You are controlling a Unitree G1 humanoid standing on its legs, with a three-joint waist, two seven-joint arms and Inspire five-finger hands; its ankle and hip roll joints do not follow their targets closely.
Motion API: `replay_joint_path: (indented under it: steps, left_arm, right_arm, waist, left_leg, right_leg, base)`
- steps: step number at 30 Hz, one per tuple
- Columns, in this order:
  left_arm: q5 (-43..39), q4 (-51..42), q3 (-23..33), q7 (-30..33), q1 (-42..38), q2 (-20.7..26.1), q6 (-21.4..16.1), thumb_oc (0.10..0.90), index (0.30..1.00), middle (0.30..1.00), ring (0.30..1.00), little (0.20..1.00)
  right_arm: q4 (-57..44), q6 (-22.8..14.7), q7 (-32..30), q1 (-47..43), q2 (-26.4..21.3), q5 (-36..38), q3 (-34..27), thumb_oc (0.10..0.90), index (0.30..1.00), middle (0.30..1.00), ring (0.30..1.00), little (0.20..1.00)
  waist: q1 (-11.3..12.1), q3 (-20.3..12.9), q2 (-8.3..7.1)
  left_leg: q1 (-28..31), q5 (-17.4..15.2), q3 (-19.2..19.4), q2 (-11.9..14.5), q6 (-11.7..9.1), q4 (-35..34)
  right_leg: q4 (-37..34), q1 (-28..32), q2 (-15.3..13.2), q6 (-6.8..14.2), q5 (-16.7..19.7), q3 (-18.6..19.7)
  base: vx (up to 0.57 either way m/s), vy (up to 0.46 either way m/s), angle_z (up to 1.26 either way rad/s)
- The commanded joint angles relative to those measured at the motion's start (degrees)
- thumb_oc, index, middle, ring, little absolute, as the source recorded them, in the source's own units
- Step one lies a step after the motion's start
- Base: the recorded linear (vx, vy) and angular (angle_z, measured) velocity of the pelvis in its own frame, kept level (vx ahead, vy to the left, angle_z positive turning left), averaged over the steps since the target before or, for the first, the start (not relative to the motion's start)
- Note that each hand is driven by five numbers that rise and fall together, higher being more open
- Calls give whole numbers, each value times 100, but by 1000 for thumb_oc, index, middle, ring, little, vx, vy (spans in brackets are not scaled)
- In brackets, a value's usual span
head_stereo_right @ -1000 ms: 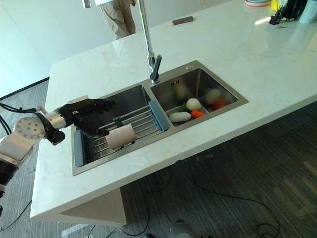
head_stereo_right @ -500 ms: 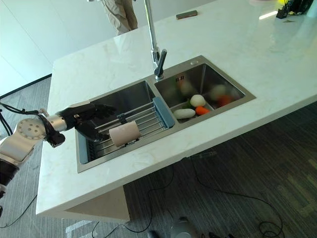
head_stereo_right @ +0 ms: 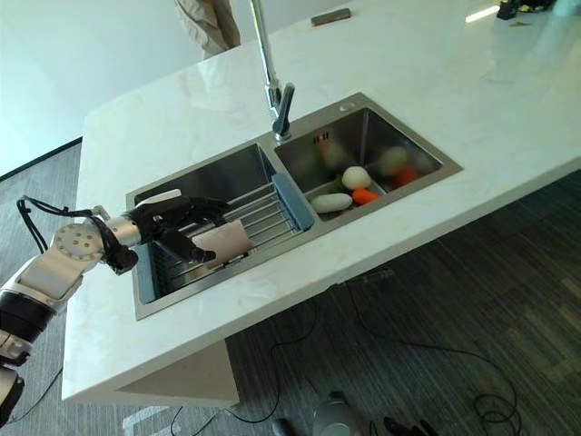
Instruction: Place the dishes in the dishwasher.
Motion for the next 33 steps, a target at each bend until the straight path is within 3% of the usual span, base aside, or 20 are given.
replay_joint_path:
  steps: [1,20,33]
  left_arm:
    - [-175,4,665,435,-339,-18,-164,800,900,900,900,900]
    - [1467,-84,447,1043,-278,34,31,800,900,900,900,900]
    - [1324,-171,369,656,-187,27,521,800,900,900,900,900]
  right_arm:
    - [-105,-144,51,241,-243,152,-23,800,900,900,900,900]
    - [-434,-169,96,331,-373,134,-115,800,900,900,900,900]
    - [-681,-119,50,267,-439,93,-112,800,900,900,900,900]
  waist:
    - [-75,-200,71]
    - [-200,-4,269]
    - [-194,97,333]
  left_leg:
    - [-185,-1402,-558,-41,36,856]
    - [-284,-1314,-580,-139,15,856]
    - [-330,-1252,-612,-158,6,856]
  right_leg:
    - [-97,74,-225,553,-450,-99]
    - [-97,-49,-248,564,-413,-11]
    - [-97,-70,-275,540,-420,-71]
  base:
    - [17,15,-14]
    - [14,16,-3]
    - [0,0,0]
